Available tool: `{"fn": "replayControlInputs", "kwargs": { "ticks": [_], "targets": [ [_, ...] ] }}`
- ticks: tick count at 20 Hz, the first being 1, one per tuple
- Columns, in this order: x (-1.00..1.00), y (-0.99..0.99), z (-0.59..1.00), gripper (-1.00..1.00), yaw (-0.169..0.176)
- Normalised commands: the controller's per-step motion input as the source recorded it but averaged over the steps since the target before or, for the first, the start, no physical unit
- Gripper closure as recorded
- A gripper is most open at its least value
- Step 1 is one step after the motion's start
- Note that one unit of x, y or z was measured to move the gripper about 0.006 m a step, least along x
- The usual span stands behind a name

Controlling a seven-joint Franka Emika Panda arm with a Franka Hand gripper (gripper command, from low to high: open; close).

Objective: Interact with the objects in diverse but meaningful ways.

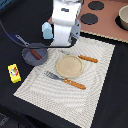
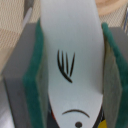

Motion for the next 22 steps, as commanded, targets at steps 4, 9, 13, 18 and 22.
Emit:
{"fn": "replayControlInputs", "kwargs": {
  "ticks": [4,9,13,18,22],
  "targets": [
    [-0.82,-0.27,0.03,1.00,-0.026],
    [-0.84,-0.25,0.00,1.00,-0.040],
    [-0.86,-0.24,-0.05,1.00,-0.023],
    [-0.90,-0.21,-0.13,1.00,-0.011],
    [-0.91,-0.17,-0.27,1.00,-0.004]
  ]
}}
